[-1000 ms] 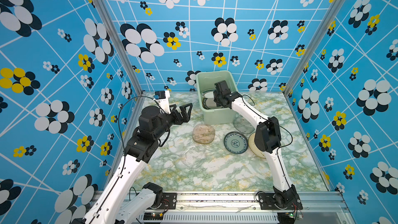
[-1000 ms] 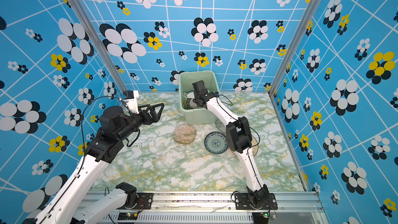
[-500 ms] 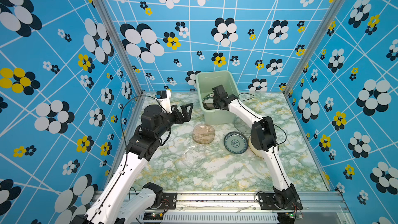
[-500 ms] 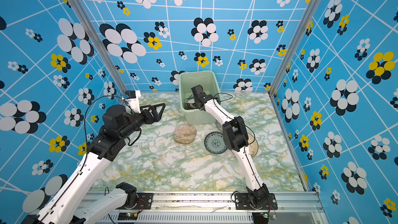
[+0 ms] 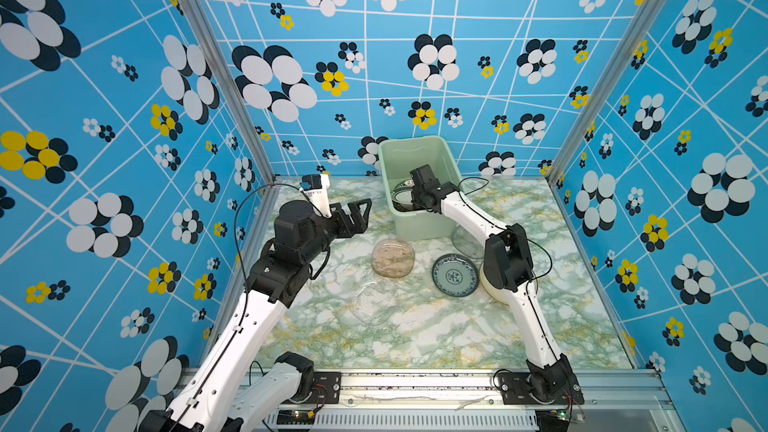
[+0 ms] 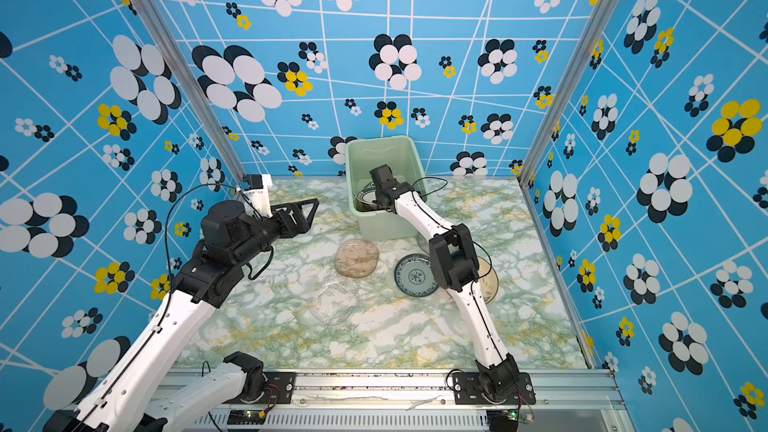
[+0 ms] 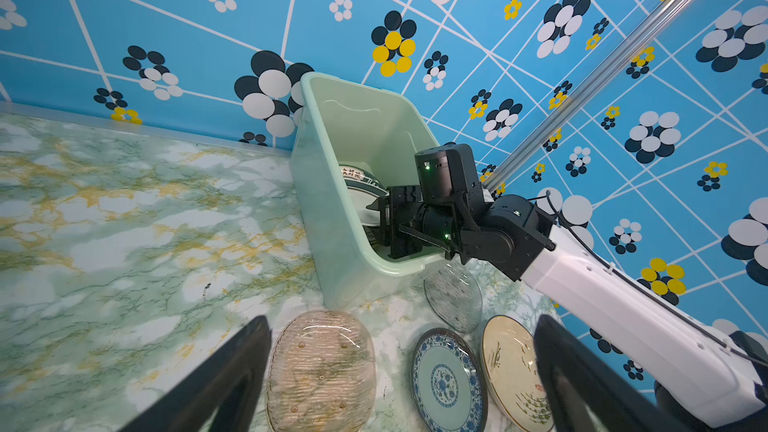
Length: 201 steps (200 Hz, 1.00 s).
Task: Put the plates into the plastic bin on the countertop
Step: 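Set the plate onto the stacked plates and open the right gripper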
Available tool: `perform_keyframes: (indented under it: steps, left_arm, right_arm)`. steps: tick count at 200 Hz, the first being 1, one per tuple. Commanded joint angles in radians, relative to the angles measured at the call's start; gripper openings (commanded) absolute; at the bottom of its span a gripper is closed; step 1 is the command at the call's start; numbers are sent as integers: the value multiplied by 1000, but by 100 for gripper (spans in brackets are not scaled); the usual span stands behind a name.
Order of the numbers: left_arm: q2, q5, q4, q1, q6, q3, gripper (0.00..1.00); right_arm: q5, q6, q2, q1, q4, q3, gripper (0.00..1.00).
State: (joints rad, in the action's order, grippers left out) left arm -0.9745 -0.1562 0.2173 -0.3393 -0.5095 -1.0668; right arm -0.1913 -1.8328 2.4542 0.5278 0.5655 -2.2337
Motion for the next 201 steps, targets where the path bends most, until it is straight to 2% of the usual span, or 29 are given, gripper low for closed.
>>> perform_keyframes:
  steps: [1,67,88,118,180,201]
  left_arm:
    - [-9,10,15,10,-9,-24,100]
    - [-12,9,14,18,-16,-8,100]
    - [-14,10,14,19,-17,-3,100]
    - [-24,8,14,22,-14,2,100]
    - [-46,18,27,23,-10,-5,100]
    - [-58,18,28,22,-10,-11,100]
  right_arm:
    - [0,-28,32,-15,38,14,37]
    - [11,-58,54,-16,82,1,68]
    - [17,-66,64,-15,83,-4,75]
    - [39,-73,96,-18,112,-45,80]
    - [86,-104,164,-31,240,-156,99]
    - [96,-109,172,-37,264,-173,99]
